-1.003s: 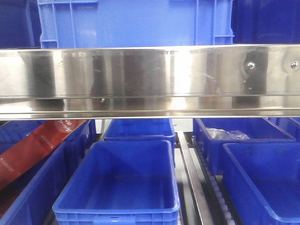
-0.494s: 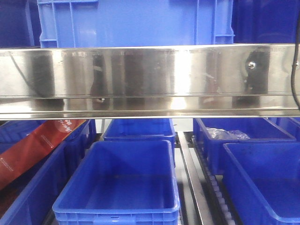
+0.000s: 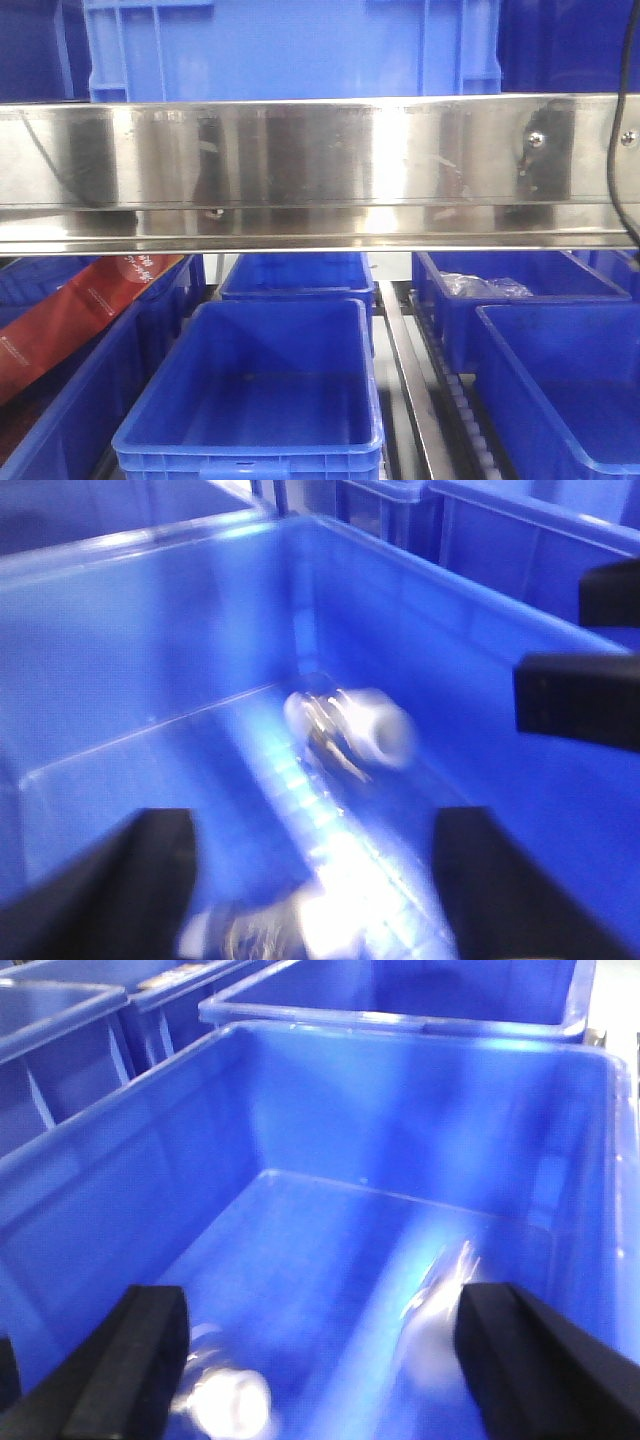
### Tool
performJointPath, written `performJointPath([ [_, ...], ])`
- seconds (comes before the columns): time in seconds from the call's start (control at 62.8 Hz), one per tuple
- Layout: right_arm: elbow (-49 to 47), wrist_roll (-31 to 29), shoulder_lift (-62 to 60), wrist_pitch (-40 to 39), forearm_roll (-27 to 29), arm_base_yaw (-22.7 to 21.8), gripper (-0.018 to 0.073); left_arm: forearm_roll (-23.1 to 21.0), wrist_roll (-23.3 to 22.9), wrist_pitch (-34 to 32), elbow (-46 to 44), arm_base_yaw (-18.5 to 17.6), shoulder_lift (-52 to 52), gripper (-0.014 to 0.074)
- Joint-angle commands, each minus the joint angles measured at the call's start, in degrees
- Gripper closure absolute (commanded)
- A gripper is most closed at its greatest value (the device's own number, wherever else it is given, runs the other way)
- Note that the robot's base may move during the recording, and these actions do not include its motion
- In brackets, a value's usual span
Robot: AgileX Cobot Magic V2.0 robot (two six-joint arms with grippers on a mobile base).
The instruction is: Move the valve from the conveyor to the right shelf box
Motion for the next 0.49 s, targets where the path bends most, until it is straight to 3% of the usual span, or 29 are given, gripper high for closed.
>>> performJointPath([
  [0.0,-1.69,-0.29,-1.33,0.32,0.08,0.09,0.0355,0.18,0.18,-0.43,-1.23,-0.28,-2.07,0.0460],
  [0.111,-2.40,-0.29,-1.33,0.14,0.08,0.09,0.0628,0.40,0.18,-1.12,-1.23,-0.04,-2.33,0.0697],
  [0.159,-2.40,-0.18,-1.33,-0.57,0.08,0.09,0.0727,0.85,0.18,-1.27,-1.27,0.05,-2.47,0.0707],
  [0.334,-2.26,-0.18,-4.24,2.41,0.08,-1.28,0.0720,1.53,-0.88,3.25,-0.56,1.57,-5.63,0.0706],
  [0.478,-0.09,-0.18,-7.52,0.51,-1.08,-1.83,0.0720,-1.45,-1.35,-2.91,8.08,2.88,-11.23,0.0706],
])
